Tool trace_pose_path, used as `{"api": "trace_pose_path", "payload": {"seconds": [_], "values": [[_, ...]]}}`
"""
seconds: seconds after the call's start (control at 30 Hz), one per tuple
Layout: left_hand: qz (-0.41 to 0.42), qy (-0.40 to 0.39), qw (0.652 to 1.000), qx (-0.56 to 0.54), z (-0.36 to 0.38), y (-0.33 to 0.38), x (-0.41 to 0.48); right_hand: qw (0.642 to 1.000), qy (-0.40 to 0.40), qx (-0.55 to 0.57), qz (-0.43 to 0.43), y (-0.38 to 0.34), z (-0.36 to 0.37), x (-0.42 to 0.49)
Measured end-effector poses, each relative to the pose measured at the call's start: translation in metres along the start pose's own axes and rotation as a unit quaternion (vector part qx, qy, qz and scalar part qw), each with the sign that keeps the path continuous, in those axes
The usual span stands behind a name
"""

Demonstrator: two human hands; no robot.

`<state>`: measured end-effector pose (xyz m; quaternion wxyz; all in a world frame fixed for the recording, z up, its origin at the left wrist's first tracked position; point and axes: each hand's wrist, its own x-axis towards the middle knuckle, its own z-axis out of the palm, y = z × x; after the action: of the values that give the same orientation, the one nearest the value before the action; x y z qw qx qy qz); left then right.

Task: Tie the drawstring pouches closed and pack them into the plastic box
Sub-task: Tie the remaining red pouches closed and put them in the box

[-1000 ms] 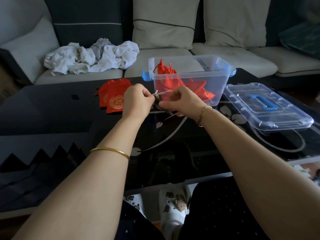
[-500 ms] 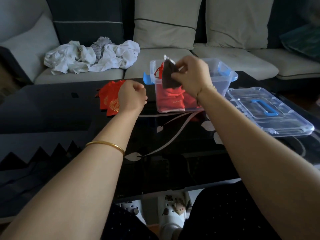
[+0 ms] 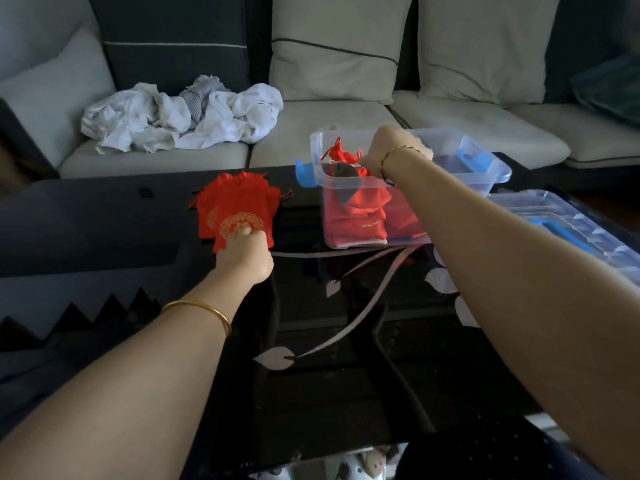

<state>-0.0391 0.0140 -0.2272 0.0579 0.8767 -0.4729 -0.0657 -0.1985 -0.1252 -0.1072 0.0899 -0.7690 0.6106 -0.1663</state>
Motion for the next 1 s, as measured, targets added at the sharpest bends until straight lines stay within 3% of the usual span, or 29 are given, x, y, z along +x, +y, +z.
{"api": "trace_pose_path", "payload": {"seconds": [0.17,0.23,0.37,0.5,0.57,0.63,0.77,1.0], "values": [[0.023,0.045,0.997,0.060,-0.004,-0.001,-0.013,0.987,0.109,0.074,-0.095,-0.009,-0.008,-0.035],[0.026,0.046,0.997,0.056,-0.006,0.000,-0.021,0.975,0.112,0.127,-0.145,-0.015,-0.006,-0.062],[0.059,0.006,0.998,0.009,-0.003,0.001,-0.035,0.966,-0.026,0.177,-0.188,-0.016,0.033,-0.102],[0.101,-0.090,0.973,-0.189,-0.007,0.013,-0.062,0.963,-0.179,0.091,-0.179,0.001,0.073,-0.117],[0.068,-0.130,0.948,-0.281,-0.007,0.021,-0.076,0.950,-0.243,0.046,-0.191,0.009,0.077,-0.124],[0.007,-0.116,0.934,-0.339,0.000,0.019,-0.079,0.945,-0.261,0.012,-0.198,0.016,0.075,-0.128],[-0.074,0.013,0.949,-0.306,0.007,0.011,-0.072,0.933,-0.298,0.037,-0.200,0.028,0.074,-0.138],[-0.061,-0.034,0.968,-0.240,0.014,0.019,-0.077,0.921,-0.330,0.099,-0.182,0.049,0.067,-0.148]]}}
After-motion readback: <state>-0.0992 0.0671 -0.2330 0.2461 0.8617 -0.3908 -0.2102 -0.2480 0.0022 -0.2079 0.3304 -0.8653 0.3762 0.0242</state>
